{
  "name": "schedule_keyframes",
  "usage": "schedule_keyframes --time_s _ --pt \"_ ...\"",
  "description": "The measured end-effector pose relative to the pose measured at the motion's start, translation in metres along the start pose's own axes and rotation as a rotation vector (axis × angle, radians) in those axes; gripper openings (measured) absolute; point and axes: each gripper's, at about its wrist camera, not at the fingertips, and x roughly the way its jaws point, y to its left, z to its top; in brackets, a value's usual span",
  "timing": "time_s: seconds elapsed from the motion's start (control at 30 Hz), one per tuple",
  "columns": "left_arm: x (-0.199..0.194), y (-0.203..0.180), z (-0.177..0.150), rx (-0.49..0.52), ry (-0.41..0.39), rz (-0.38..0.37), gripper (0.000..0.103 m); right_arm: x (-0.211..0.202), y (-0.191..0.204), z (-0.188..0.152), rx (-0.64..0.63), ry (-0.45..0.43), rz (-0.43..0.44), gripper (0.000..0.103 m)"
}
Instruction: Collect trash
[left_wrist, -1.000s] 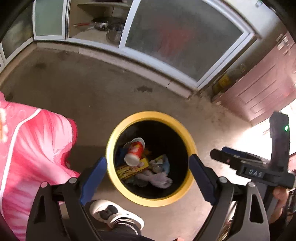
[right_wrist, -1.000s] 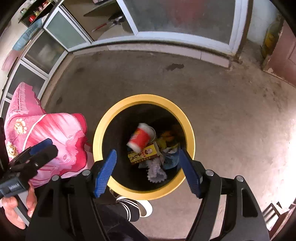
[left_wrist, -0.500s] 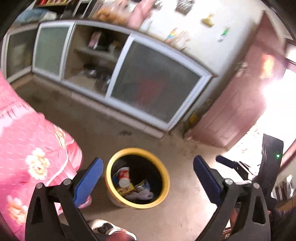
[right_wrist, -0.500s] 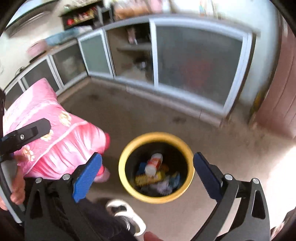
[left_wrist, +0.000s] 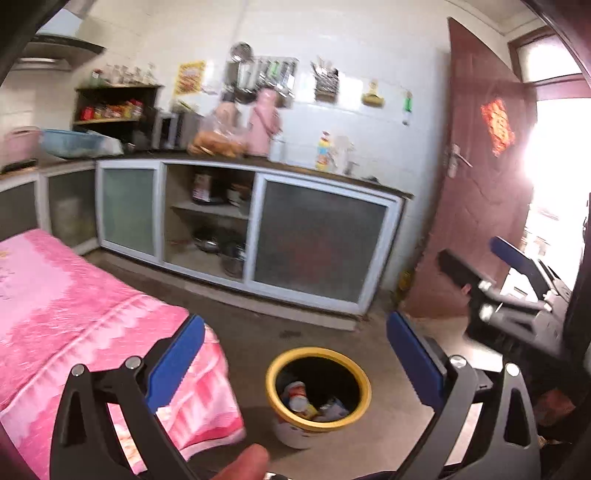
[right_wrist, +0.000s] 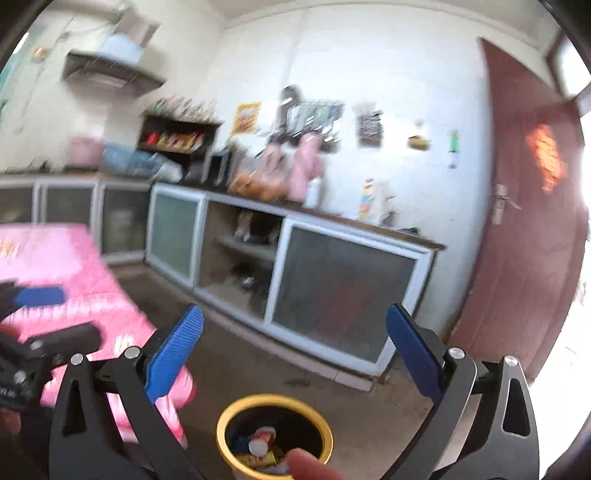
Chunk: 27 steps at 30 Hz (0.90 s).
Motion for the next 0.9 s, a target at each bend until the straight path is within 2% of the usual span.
schedule_keyframes --time_s 0.1,0.2,0.33,0.43,0.53,0.63,0.77,0.9 --pt "-0.026 0.008 -0.005 -0.039 -0.03 0.047 0.095 -0.009 -0.01 0.0 0.106 0.003 -0.04 0.095" --pt "-0.046 0.009 -0.017 -0.052 -0.051 0.109 0.095 -0.025 -0.015 -0.013 0.159 -0.054 -0.043 0.095" --pt "-0.068 0.006 -0.032 -0.06 -0.061 0.186 0.095 -0.047 -0.014 -0.027 0.186 -0.103 -0.048 0.095" --pt "-0.078 0.003 -0.044 -0.103 -0.075 0.243 0.095 -0.06 -0.015 -0.033 0.202 -0.131 -0.053 0.095" --pt "-0.086 0.002 -0.055 -0.153 -0.092 0.31 0.095 -0.06 -0.018 -0.039 0.203 -0.102 -0.052 0.095" --pt "-0.091 -0.004 -0.063 -0.156 -0.123 0.392 0.095 -0.048 -0.013 -0.046 0.171 -0.031 -0.056 0.095" --pt "-0.097 -0.004 -0.074 -0.184 -0.16 0.463 0.095 -0.035 -0.003 -0.059 0.136 0.054 -0.065 0.095" --pt "-0.095 -0.006 -0.079 -0.162 -0.143 0.482 0.095 -0.032 0.004 -0.071 0.115 0.077 -0.07 0.095"
